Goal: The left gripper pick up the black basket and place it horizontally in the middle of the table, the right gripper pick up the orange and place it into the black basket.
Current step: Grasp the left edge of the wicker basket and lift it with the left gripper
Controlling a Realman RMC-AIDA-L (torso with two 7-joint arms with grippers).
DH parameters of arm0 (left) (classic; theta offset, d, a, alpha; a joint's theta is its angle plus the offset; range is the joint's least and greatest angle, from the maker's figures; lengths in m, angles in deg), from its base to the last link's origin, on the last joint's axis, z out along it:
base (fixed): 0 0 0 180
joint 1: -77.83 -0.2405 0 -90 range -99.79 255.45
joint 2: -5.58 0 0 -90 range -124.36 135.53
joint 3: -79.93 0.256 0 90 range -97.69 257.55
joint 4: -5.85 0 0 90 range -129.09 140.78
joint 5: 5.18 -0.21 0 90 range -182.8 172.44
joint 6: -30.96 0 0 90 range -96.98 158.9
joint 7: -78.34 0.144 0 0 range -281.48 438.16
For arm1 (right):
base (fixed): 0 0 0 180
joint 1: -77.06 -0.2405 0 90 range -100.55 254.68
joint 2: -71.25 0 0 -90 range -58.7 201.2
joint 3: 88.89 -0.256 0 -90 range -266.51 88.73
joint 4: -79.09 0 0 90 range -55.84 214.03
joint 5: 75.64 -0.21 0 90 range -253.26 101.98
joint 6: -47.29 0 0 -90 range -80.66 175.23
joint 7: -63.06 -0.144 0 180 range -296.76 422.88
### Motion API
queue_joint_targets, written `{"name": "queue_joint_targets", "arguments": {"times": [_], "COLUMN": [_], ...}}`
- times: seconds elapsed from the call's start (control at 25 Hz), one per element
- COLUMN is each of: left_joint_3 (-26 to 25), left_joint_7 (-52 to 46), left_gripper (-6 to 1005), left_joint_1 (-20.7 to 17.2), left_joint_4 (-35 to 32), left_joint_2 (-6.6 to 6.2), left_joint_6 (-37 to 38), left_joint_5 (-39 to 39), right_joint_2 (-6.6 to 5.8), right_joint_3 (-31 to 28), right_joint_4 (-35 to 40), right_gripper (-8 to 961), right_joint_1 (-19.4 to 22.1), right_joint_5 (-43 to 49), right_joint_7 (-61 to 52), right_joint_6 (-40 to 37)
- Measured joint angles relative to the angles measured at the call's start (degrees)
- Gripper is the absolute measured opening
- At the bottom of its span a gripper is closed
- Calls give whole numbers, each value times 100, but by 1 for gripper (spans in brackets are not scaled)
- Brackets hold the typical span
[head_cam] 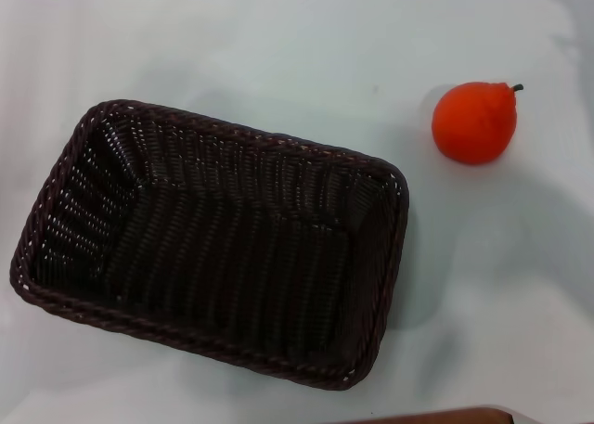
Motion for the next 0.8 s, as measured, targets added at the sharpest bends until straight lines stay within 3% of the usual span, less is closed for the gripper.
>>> {"name": "queue_joint_targets", "arguments": {"times": [0.32,0.44,0.6,0.8], "left_joint_3": [11,185,750,1111], "left_joint_7": [-811,-1448,-2845,-5088], "left_gripper": [581,588,596,606], "left_joint_1": [-14,-51,-98,56], "left_joint_4": [-512,-1042,-2424,-4445], "left_joint_2": [-42,-124,-328,-499], "left_joint_6": [-51,-29,-72,-159], "left_joint_5": [-218,-505,-1244,-3114], "right_joint_2": [11,17,18,18], "right_joint_3": [-130,-138,-142,-149], "right_joint_4": [-1,-1,-1,-1], "right_gripper": [796,795,794,793], "right_joint_1": [21,47,74,87], "right_joint_5": [0,0,0,-1], "right_joint_7": [-61,-101,-139,-141], "right_joint_6": [0,0,-2,34]}}
